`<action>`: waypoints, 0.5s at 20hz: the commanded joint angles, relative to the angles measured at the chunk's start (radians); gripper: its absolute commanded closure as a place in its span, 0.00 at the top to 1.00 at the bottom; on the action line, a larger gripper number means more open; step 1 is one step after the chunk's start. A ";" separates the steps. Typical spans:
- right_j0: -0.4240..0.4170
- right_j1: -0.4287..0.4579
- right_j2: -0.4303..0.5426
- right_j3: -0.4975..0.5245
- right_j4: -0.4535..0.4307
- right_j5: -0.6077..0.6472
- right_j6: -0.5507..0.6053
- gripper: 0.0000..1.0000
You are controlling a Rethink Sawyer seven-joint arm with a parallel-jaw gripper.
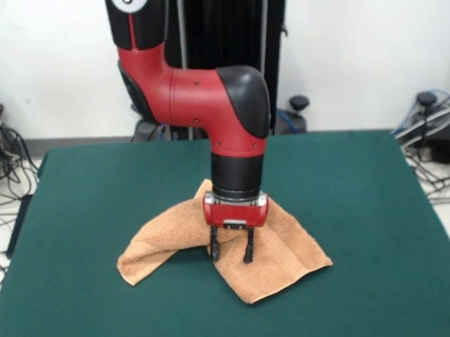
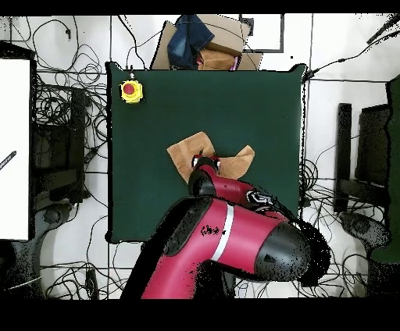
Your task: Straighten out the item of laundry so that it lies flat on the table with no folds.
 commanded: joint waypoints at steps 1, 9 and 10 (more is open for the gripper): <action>-0.005 0.053 0.087 -0.043 -0.035 -0.005 0.159 1.00; 0.015 0.029 0.073 -0.032 -0.030 -0.015 0.156 1.00; 0.029 0.014 0.062 -0.023 -0.021 -0.017 0.157 1.00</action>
